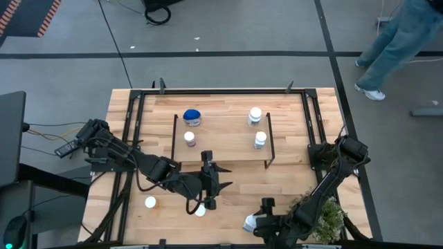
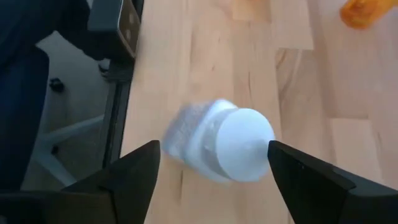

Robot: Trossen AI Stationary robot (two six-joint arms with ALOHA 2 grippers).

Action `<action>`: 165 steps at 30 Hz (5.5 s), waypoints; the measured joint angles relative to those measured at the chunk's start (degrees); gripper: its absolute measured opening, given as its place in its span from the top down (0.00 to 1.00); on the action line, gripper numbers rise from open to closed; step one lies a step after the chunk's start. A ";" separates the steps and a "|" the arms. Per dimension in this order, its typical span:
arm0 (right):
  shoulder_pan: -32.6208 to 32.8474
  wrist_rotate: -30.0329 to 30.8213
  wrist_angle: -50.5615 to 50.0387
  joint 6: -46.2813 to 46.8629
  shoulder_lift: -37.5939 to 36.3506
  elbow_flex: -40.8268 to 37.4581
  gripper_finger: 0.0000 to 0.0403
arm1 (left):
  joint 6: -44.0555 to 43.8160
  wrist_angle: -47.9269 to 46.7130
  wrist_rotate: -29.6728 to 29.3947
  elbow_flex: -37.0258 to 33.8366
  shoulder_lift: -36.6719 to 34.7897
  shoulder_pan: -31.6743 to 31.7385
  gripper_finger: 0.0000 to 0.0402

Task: Pick and place medicine bottles onto shelf by color
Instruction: Put the light blue medicine bottle on the shelf

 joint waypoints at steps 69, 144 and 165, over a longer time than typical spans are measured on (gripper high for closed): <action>-3.07 -6.70 14.08 -19.36 4.30 -0.48 0.22 | -7.90 -4.73 0.07 -0.02 0.00 -0.72 0.61; -15.64 3.91 -10.89 -21.90 -12.08 18.36 0.51 | -8.76 -14.60 -14.71 0.02 -3.78 -8.58 0.71; -56.73 -16.16 -17.72 -36.28 -15.59 16.95 0.51 | -12.94 -19.18 -15.71 0.02 -3.76 -9.08 0.72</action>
